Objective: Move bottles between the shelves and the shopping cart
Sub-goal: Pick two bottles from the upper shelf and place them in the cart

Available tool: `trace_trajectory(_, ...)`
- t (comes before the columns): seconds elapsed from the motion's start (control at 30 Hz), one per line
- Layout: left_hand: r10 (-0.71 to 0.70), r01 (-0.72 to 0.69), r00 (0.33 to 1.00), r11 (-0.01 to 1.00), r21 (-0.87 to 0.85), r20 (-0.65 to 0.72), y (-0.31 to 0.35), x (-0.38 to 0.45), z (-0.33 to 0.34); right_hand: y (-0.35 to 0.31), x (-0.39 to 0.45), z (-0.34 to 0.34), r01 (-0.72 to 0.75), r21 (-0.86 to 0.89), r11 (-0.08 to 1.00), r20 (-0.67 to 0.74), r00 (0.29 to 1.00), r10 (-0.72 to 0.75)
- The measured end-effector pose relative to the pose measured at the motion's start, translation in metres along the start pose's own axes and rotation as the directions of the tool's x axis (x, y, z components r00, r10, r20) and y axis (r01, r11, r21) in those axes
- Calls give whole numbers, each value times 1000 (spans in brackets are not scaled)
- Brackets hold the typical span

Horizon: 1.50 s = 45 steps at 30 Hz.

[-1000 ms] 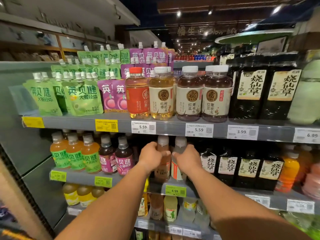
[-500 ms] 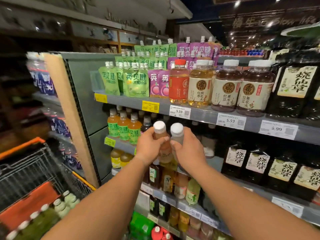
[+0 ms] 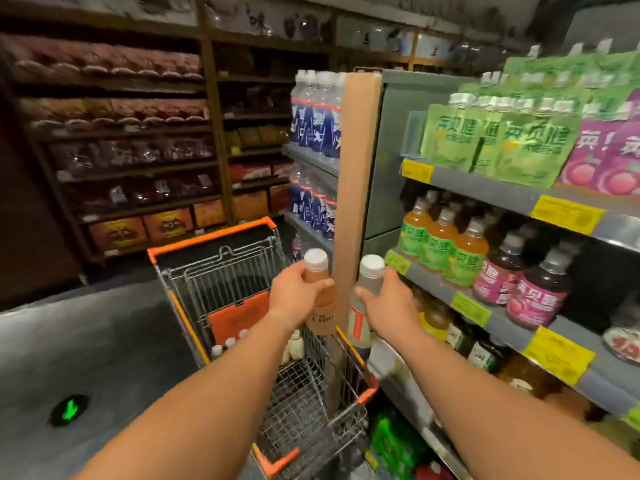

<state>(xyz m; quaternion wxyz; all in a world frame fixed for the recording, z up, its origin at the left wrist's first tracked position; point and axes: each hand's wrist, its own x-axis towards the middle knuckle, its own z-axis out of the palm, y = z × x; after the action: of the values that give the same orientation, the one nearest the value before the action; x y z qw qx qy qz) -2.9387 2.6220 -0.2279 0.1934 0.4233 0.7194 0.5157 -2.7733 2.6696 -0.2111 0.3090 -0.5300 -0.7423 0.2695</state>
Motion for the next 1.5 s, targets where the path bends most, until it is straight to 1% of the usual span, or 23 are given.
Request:
trace_trajectory(0.13, -72, 75, 996, 996, 55, -48, -48, 15, -51, -27, 9, 71, 37, 28, 999, 125, 991, -40)
trace_trajectory(0.23, -144, 149, 986, 987, 59, -81, -80, 24, -77, -39, 17, 115, 55, 49, 997, 197, 978, -63)
trace_trajectory(0.43, -284, 288, 950, 958, 11, -127, -136, 53, -89, -40, 52, 185, 75, 41, 996, 306, 948, -85)
trace_trajectory(0.6, -407, 410, 902, 912, -9, -144, -198, 93, -67, -15, 102, 252, 87, 13, 996, 428, 900, -84)
trace_trajectory(0.73, -555, 560, 816, 829, -19, -160, -261, 135, -38, 16, 146, 318, 57, -19, 998, 544, 838, -38)
trace_trajectory(0.8, -615, 624, 772, 781, 9, -163, -295, 155, -25, 34, 168, 356, 133, -19, 991, 577, 811, -98)
trace_trajectory(0.83, -638, 649, 751, 760, 13, -168, -312, 165, -19, 43, 177, 375, 133, -31, 991, 607, 790, -87)
trace_trajectory(0.9, -685, 697, 706, 717, -1, -181, -345, 184, -9, 59, 197, 412, 47, -68, 997, 659, 752, 10)
trace_trajectory(0.93, -706, 720, 681, 694, -1, -193, -363, 194, -4, 68, 207, 431, 26, -80, 996, 674, 738, 34)
trace_trajectory(1.0, -729, 749, 651, 663, 20, -213, -402, 208, 6, 87, 220, 470, 43, -99, 994, 702, 711, 39)
trace_trajectory(1.1, -747, 774, 626, 631, 60, -224, -458, 226, 26, 116, 235, 526, 100, -125, 987, 747, 664, 28)
trace_trajectory(1.13, -740, 770, 631, 634, 73, -231, -477, 231, 33, 125, 239, 544, 112, -133, 985, 759, 650, 28)
trace_trajectory(1.23, -725, 767, 641, 614, 185, -252, -522, 240, 49, 150, 247, 590, 169, -154, 974, 781, 624, 15)
trace_trajectory(1.3, -746, 784, 620, 578, 227, -243, -545, 242, 59, 165, 251, 612, 211, -189, 959, 784, 620, 18)
trace_trajectory(1.37, -760, 794, 607, 571, 208, -232, -564, 244, 67, 176, 255, 623, 296, -215, 931, 790, 613, -12)
trace_trajectory(1.4, -763, 794, 608, 575, 197, -221, -571, 245, 71, 180, 257, 626, 325, -221, 920, 799, 601, -20)
trace_trajectory(1.43, -764, 791, 611, 582, 190, -207, -576, 248, 74, 185, 260, 629, 368, -222, 903, 826, 564, -27)
trace_trajectory(1.47, -766, 790, 612, 588, 171, -196, -580, 249, 77, 186, 263, 628, 410, -216, 886, 827, 559, -56)
trace_trajectory(1.5, -770, 793, 610, 596, 131, -186, -584, 251, 80, 188, 264, 628, 387, -208, 898, 824, 565, -53)
